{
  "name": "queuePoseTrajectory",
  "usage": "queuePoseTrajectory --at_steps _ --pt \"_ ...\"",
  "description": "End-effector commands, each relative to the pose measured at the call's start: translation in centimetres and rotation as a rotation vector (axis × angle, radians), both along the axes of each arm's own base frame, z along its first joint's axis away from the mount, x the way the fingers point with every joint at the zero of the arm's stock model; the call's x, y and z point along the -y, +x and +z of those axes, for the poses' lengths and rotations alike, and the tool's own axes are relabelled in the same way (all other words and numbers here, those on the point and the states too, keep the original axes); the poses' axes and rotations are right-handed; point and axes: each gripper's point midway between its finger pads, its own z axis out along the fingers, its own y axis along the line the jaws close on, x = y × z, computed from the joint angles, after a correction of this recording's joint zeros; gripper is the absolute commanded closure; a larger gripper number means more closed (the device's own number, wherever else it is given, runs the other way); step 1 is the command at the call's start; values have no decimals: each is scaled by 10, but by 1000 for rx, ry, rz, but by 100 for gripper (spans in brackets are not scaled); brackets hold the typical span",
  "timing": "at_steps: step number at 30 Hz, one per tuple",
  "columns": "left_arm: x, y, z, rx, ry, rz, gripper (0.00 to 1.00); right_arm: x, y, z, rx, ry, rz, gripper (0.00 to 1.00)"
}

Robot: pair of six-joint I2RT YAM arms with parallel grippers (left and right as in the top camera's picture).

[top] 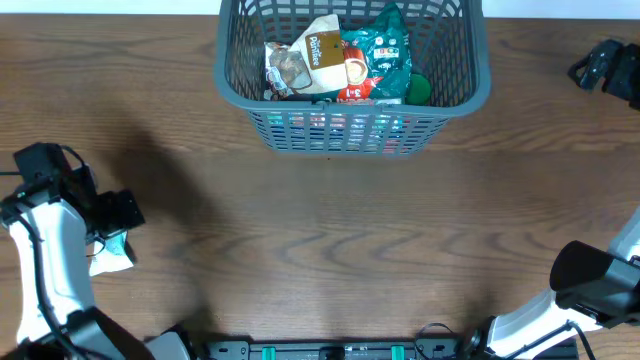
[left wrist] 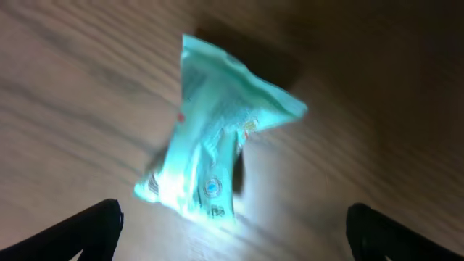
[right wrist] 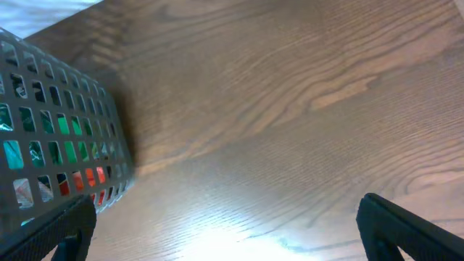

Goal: Pack container
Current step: 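Move the left gripper down to the mint-green packet, then grasp the mint-green packet with the left gripper, then carry the mint-green packet into the basket and release it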

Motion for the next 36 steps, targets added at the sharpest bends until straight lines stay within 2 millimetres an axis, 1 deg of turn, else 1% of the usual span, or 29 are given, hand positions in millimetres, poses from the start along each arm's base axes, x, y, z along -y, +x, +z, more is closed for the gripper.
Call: queuePoseTrajectory --at_steps 1,4,7,12,16,19,21,24,28,31,34,36 --pt "-8 4 -10 -12 -9 -17 2 -2 3 -4 -10 -4 20 1" --pt "-14 7 -22 -28 -13 -39 2 -2 3 -4 -9 -5 20 1" --pt "-16 10 -34 -55 -15 -113 1 -2 3 -4 -9 -5 20 1" --pt "-20 16 -58 -89 -24 -188 2 -2 3 -4 -10 -4 20 1" --pt "-19 15 -76 -126 -52 -191 2 -2 3 -4 -9 -5 20 1" --pt "-18 12 -85 -149 -71 -191 1 -2 3 -4 -9 -5 20 1" --pt "-17 12 -87 -154 -76 -191 0 -2 3 -4 -9 -5 20 1" --pt "-17 12 -87 -154 -76 -191 10 -2 3 -4 -9 -5 20 1" --pt "-17 12 -87 -154 -76 -190 40 -2 3 -4 -10 -4 20 1" --pt "-15 13 -87 -146 -87 -185 57 -2 3 -4 -10 -5 20 1" --pt "-8 15 -87 -125 -126 -165 73 -2 3 -4 -10 -5 20 1" --pt "-3 17 -85 -112 -154 -131 89 -2 3 -4 -10 -5 20 1"
